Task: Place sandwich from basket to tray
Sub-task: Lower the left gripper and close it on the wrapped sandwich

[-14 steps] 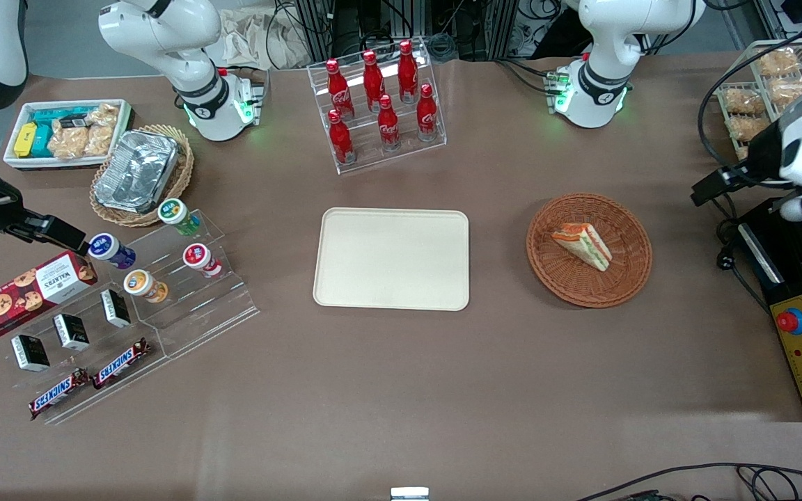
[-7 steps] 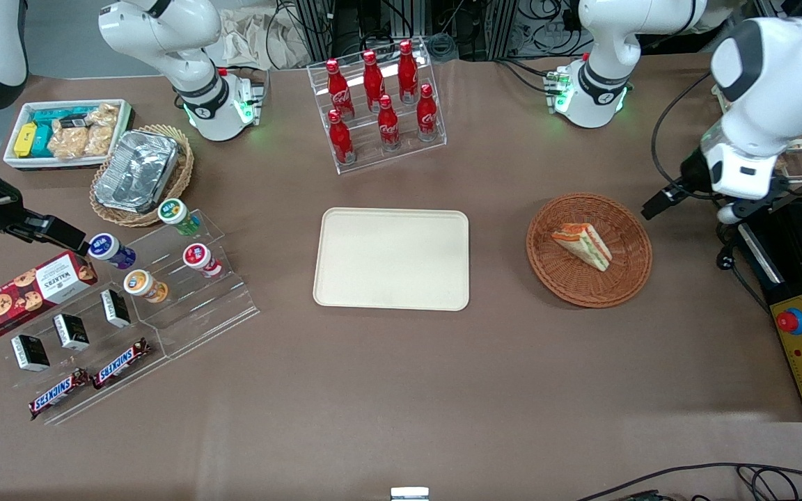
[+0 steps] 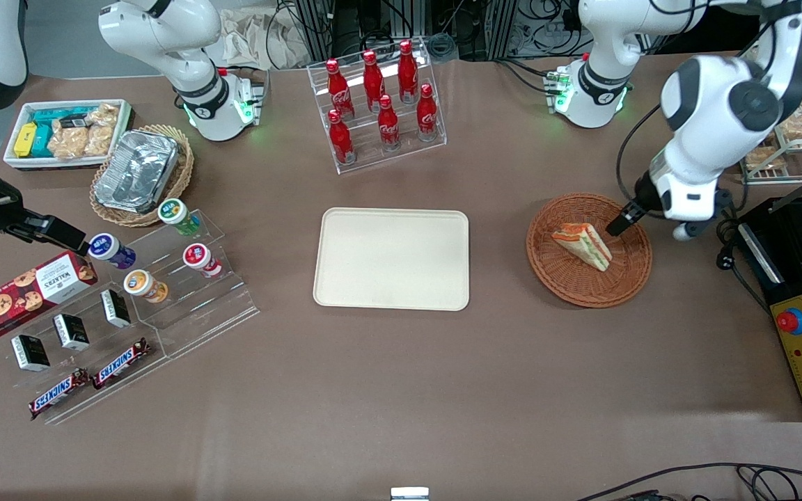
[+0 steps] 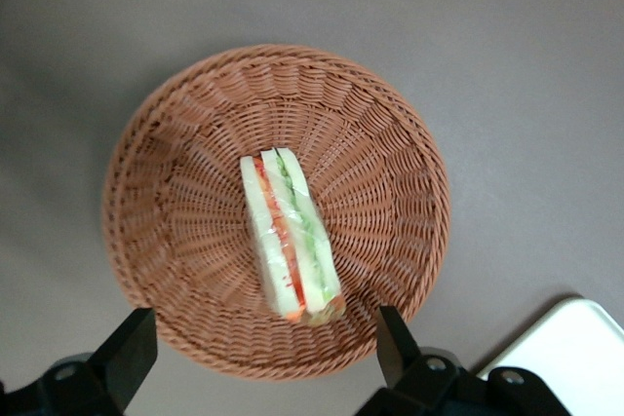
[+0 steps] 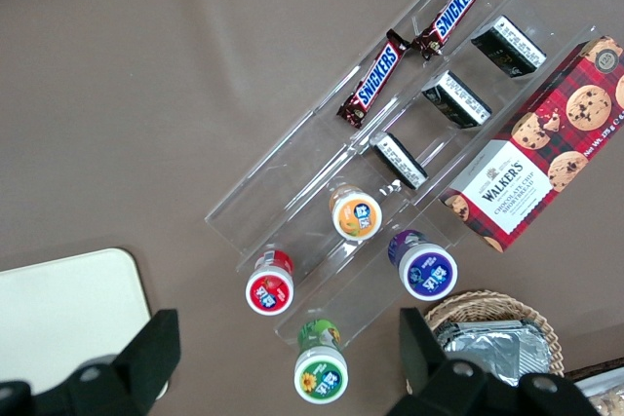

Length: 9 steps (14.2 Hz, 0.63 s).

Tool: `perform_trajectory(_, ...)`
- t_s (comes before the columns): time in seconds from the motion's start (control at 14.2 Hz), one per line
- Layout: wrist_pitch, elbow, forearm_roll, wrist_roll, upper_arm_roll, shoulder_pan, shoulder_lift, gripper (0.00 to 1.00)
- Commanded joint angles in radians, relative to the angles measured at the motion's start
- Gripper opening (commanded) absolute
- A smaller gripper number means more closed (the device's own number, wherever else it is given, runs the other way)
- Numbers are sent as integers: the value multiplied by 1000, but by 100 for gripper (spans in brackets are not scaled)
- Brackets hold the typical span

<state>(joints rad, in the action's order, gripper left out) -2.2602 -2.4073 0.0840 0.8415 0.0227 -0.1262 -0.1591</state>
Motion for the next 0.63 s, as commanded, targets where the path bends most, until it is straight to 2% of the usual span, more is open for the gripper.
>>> perform_trajectory(0.0,-76,-1,13,82,17,-6,68,100)
perform_trajectory(0.56,-222,-59,5,243,49,-7,179,100)
